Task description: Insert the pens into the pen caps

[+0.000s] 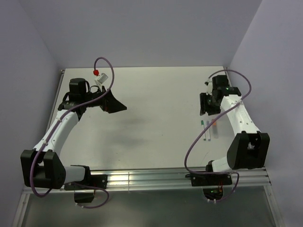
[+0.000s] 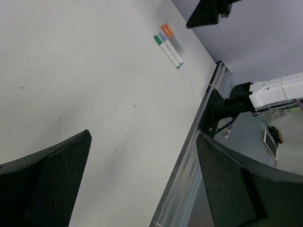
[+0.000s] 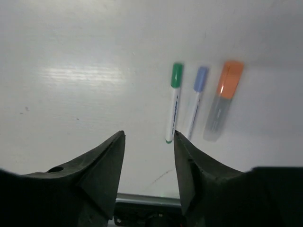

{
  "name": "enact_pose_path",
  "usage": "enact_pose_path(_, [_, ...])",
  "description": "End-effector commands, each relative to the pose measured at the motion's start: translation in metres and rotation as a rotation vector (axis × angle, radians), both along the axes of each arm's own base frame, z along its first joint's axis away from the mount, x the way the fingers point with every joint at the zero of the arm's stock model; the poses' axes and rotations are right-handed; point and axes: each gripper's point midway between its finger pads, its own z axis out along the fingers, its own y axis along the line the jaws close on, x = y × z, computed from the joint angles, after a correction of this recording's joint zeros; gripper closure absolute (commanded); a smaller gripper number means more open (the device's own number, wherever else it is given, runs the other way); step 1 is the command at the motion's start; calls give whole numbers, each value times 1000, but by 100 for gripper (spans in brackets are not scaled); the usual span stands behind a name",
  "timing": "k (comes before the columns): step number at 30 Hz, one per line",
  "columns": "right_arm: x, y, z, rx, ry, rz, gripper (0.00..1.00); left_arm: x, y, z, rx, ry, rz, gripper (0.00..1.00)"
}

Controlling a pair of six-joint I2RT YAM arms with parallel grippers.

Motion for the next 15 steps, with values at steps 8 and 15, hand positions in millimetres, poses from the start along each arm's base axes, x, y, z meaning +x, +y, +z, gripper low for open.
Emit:
enact_pose_path(8, [35, 60, 146, 168, -516, 238, 0, 36, 27, 16, 127, -18, 113, 1])
enact_pose_path(15, [11, 128, 132, 298, -550, 440, 0, 66, 53, 13, 175, 14, 223, 0])
